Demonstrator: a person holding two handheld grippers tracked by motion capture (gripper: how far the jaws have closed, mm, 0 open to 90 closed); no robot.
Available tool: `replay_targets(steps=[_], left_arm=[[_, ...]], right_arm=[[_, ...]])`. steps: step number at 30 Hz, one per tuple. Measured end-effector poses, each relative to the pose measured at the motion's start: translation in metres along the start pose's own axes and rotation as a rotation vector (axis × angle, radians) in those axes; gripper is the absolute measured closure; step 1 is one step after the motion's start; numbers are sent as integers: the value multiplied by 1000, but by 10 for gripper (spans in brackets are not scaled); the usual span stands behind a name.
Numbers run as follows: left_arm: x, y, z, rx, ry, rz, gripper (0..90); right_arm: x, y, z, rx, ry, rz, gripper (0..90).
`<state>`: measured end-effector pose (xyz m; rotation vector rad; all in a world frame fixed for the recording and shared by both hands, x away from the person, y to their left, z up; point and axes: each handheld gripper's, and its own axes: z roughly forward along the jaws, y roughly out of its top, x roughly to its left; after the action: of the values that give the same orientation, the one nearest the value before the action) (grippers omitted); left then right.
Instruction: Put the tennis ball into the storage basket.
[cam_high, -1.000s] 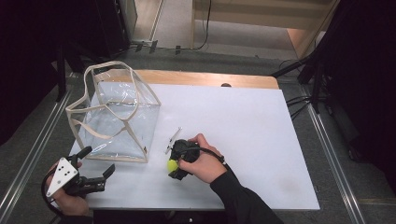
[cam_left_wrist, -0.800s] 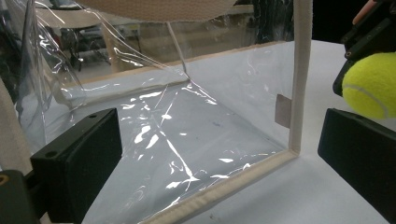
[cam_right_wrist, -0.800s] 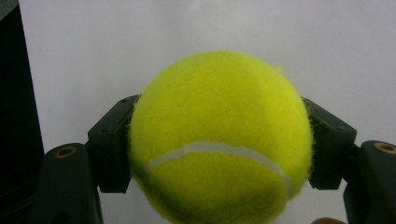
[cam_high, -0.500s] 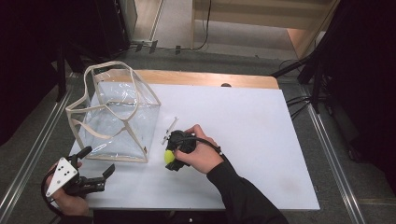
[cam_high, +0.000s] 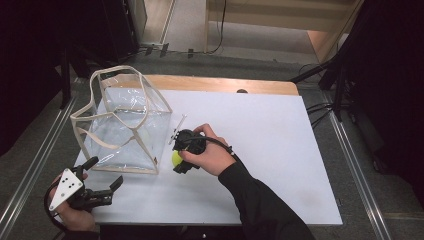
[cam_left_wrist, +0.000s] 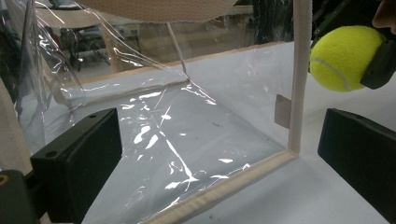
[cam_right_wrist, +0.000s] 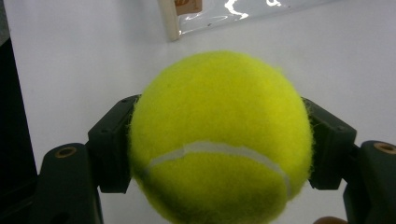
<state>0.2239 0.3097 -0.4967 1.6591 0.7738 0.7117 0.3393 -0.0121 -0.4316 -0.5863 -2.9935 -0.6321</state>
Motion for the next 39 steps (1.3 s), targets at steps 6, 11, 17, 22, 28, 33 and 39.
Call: replay_targets(steps=[6, 11, 17, 22, 28, 33, 39], left_arm=[[0, 0, 0, 3, 0, 0, 3], [0, 0, 0, 4, -1, 1, 3], [0, 0, 0, 2, 0, 0, 3], [0, 0, 0, 1, 0, 0, 3], [0, 0, 0, -2, 0, -2, 3], [0, 0, 0, -5, -2, -2, 3], [0, 0, 1, -4, -2, -2, 3]], right_arm=[[-6, 8, -6, 3, 34, 31, 239], [-5, 15, -11, 9, 17, 4, 239], [-4, 22, -17, 21, -7, -20, 240], [-4, 28, -22, 23, 17, -27, 242], [-4, 33, -30, 15, 28, -75, 243], [-3, 36, -37, 5, 29, -95, 243], [-3, 43, -49, -20, 41, -72, 242]])
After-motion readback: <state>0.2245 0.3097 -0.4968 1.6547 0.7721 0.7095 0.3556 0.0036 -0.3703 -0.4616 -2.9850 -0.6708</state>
